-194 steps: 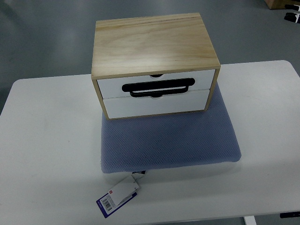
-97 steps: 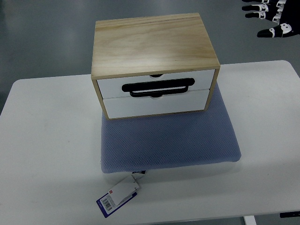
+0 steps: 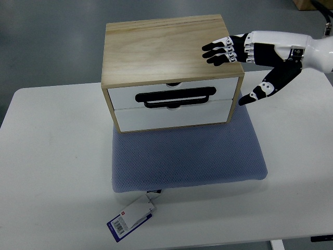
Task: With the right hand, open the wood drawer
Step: 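Move the right hand down toward the upper drawer's black handle, then hook the right hand's fingers around the black bar handle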
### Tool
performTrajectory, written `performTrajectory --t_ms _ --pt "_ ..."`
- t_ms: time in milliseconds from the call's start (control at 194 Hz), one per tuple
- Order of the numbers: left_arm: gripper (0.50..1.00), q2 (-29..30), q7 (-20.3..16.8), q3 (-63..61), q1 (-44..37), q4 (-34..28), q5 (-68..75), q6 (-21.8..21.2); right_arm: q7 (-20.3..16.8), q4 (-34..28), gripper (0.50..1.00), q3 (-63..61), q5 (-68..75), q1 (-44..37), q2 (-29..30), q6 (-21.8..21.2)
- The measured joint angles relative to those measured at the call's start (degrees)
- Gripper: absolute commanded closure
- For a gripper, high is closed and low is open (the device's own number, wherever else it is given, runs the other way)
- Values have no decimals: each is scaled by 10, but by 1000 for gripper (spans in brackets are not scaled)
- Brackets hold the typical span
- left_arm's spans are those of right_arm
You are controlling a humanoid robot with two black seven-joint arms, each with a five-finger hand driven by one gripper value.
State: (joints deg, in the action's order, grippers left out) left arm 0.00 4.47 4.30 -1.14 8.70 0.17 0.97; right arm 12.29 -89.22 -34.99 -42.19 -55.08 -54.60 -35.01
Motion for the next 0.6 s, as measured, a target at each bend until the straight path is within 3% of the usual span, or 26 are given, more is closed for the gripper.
performTrajectory --t_ms 160,366,598 --pt "500 0 0 0 0 0 0 0 -51 -3 560 21 -25 -29 28 0" --pt "500 0 0 0 0 0 0 0 -68 8 560 103 -35 -90 70 0" --pt "500 0 0 0 0 0 0 0 -87 70 560 172 -39 -143 126 0"
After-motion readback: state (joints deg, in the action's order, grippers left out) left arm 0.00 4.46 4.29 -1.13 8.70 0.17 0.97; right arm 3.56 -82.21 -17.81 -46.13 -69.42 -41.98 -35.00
